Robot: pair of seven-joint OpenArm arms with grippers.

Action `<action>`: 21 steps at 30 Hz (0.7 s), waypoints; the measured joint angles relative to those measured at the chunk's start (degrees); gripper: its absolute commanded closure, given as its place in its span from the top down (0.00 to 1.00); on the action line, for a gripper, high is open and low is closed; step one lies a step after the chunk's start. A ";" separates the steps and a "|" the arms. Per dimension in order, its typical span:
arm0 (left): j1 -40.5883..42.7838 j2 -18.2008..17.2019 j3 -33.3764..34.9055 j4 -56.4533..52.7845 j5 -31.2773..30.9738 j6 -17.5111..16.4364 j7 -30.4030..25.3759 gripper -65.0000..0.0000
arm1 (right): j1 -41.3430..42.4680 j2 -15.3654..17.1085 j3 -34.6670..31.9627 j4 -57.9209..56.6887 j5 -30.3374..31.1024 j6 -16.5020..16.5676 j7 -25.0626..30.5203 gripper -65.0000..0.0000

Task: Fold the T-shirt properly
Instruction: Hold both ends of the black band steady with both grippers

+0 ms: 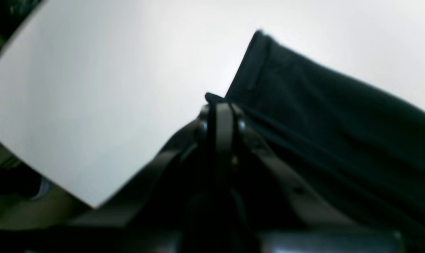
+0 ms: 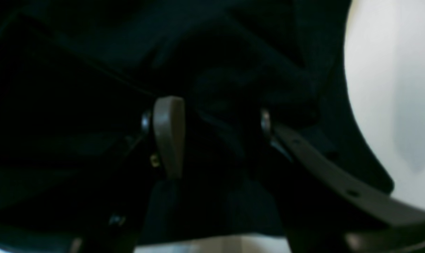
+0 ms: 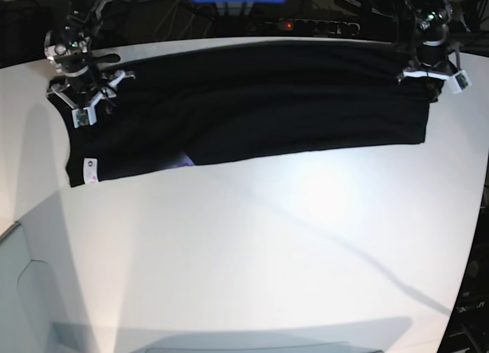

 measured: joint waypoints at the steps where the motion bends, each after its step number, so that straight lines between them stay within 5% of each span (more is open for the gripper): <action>1: 0.15 0.57 -0.09 1.22 0.00 0.20 0.20 0.00 | 0.00 0.00 0.00 0.00 0.02 0.00 0.00 0.42; 10: 0.42 2.23 0.22 4.13 0.39 0.20 0.39 0.00 | 0.00 -0.13 0.00 -0.04 0.00 0.00 0.07 0.42; 16: 0.26 -0.35 0.20 -2.01 0.11 0.15 0.85 0.01 | -0.02 -0.13 0.00 -0.07 0.02 0.00 0.17 0.42; 21: 0.37 -0.57 0.20 -2.80 -0.02 0.20 0.44 0.32 | 0.00 -0.13 0.00 -0.09 0.00 0.00 0.17 0.42</action>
